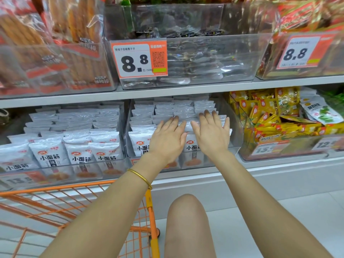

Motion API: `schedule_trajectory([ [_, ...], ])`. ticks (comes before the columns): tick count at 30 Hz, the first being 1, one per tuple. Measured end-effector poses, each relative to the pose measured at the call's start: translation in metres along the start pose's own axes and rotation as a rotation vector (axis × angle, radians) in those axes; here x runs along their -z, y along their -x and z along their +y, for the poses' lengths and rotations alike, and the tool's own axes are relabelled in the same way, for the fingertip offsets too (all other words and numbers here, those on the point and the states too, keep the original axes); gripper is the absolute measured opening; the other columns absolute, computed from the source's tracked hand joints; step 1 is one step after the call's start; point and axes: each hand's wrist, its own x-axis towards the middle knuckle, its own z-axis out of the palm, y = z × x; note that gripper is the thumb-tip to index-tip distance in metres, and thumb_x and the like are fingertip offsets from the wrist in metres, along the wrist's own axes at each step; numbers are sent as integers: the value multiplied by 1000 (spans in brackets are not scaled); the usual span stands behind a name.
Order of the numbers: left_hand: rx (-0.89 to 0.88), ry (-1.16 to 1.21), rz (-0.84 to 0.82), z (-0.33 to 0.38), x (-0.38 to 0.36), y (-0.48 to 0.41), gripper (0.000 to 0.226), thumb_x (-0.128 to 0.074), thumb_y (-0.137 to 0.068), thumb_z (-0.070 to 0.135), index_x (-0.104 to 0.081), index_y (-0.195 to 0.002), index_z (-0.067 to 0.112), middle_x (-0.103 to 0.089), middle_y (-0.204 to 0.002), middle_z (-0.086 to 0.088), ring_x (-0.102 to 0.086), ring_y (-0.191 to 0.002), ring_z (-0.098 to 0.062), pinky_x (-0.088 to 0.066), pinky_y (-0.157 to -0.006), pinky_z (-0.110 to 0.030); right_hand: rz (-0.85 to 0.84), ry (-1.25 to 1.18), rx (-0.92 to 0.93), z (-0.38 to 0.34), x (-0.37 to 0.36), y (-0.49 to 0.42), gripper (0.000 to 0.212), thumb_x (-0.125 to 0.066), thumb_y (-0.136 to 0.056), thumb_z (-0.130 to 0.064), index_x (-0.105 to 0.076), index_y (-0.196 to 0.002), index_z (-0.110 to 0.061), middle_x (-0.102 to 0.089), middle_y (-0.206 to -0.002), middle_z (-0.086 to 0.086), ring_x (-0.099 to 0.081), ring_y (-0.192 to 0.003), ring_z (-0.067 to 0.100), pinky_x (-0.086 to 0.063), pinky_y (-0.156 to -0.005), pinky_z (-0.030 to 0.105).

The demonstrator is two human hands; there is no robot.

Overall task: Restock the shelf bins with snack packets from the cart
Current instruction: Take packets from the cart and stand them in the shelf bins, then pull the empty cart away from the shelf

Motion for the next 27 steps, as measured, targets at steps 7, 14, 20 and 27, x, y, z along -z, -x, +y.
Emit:
schedule_trajectory([
  [7,19,21,96,-9,0,15,65,-4,-93,44,-24,-147,13,-19,-156,-5,-13,-144,-17,2,-116,-31,138,-93,60,0,4,11,74,-6,-90,-53,-50,-133,-11,-47,-143,6,-35,-138,25,-17,-111,54],
  [14,142,93,221,-30,17,91,64,-12,-92,39,-36,-142,9,-30,-151,-9,-24,-141,-21,-8,-116,-31,393,-383,382,-45,20,78,33,-43,-85,-13,-65,-110,-6,-66,-114,9,-62,-106,28,-52,-89,38],
  [20,286,-9,136,-52,7,167,58,-24,-91,32,-49,-132,1,-44,-141,-19,-40,-132,-32,-24,-110,-43,-125,-442,500,-114,-4,133,33,-47,-92,-12,-55,-124,-7,-56,-125,10,-51,-115,31,-49,-90,45],
  [27,459,40,-18,-63,-2,229,51,-29,-100,27,-22,-147,9,-15,-156,-9,-9,-145,-20,-6,-118,-33,-154,-337,442,-131,-10,155,45,-40,-94,-2,-39,-138,-5,-42,-140,10,-34,-130,28,-31,-108,34],
])
